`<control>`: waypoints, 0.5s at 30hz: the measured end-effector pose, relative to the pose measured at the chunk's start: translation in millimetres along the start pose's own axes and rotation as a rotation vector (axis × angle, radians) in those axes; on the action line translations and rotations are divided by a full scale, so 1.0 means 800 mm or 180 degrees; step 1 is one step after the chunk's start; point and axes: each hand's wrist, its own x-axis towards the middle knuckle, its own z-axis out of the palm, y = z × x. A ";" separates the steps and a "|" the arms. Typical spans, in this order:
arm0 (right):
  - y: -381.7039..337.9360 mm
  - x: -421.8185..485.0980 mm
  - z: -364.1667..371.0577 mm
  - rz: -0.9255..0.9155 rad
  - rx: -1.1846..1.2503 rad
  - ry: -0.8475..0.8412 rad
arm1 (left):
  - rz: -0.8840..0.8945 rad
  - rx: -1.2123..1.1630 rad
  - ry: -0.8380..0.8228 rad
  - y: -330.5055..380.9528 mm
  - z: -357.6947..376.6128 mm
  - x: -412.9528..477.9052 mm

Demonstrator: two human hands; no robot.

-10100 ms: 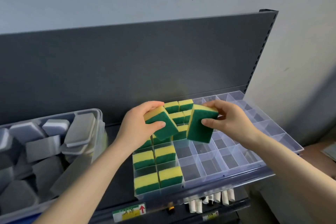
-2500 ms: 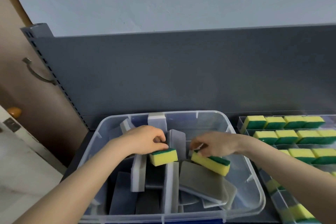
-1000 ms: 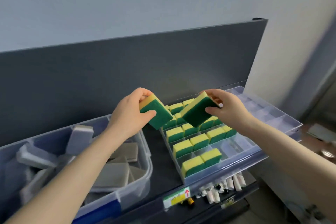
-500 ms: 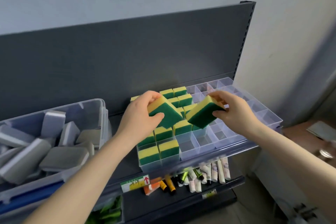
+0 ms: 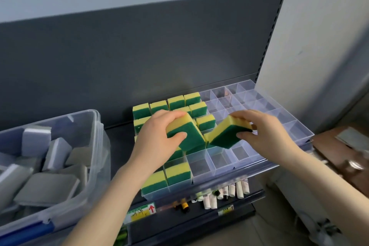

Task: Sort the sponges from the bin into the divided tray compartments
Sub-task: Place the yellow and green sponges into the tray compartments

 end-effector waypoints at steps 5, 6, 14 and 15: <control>0.005 0.004 0.007 0.0078 0.0147 -0.0094 | -0.0078 0.0018 -0.0010 -0.005 0.017 -0.001; 0.006 0.004 0.009 0.0076 0.0181 -0.0125 | -0.0111 0.0035 0.0005 -0.006 0.019 -0.001; 0.031 0.016 0.020 -0.0066 0.0502 -0.0271 | -0.0422 0.0069 0.0214 0.008 0.031 -0.006; 0.035 0.017 0.022 -0.0114 0.0548 -0.0298 | -0.0473 0.0081 0.0228 0.011 0.034 -0.008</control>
